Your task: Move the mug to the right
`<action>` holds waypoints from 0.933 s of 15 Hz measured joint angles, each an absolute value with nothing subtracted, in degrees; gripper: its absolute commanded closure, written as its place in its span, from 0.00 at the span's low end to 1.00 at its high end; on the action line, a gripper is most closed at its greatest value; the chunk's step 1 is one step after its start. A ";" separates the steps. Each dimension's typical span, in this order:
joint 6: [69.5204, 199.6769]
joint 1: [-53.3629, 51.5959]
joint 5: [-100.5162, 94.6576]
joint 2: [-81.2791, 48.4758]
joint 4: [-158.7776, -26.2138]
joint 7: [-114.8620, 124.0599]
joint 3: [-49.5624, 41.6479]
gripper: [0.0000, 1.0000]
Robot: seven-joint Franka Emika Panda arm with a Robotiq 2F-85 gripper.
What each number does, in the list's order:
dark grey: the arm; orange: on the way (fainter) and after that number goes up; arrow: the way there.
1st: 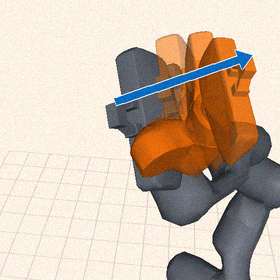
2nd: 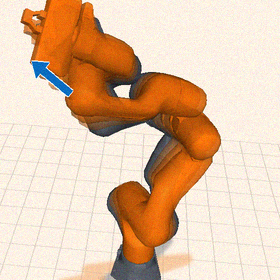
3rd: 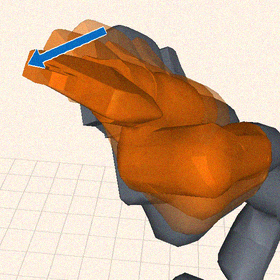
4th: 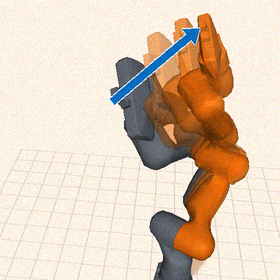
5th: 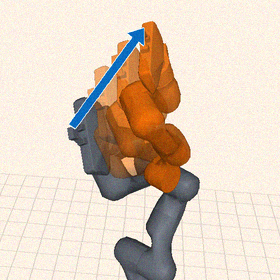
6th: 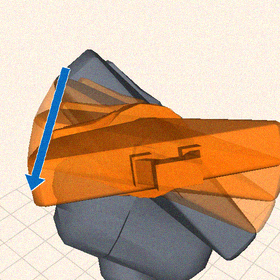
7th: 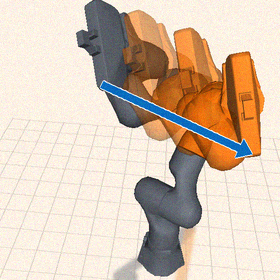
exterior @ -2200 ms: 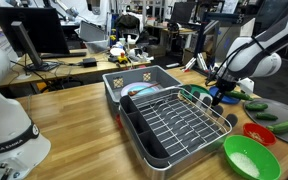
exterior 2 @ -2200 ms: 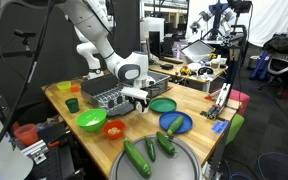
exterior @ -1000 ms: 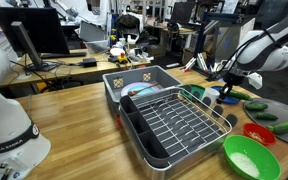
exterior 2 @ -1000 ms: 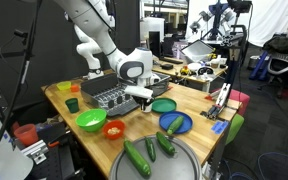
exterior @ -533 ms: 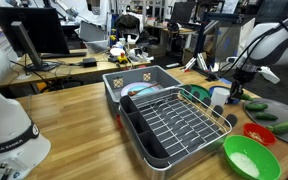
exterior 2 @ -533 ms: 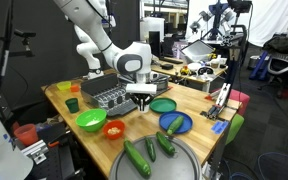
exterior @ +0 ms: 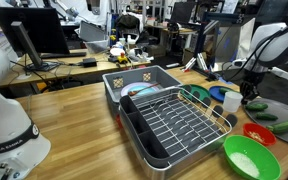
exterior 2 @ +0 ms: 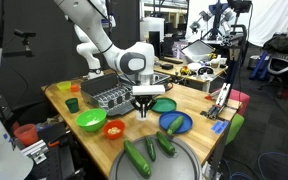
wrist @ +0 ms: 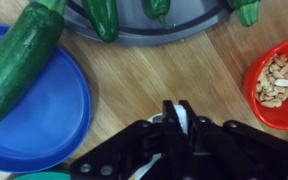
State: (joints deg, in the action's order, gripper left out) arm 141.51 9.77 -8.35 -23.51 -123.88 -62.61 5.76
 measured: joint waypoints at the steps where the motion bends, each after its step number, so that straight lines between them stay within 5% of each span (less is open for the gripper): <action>1: 141.52 9.78 -8.40 -23.41 -123.80 -63.21 5.56 0.91; 14: 143.62 7.96 -13.87 -24.17 -123.85 -64.46 3.63 0.98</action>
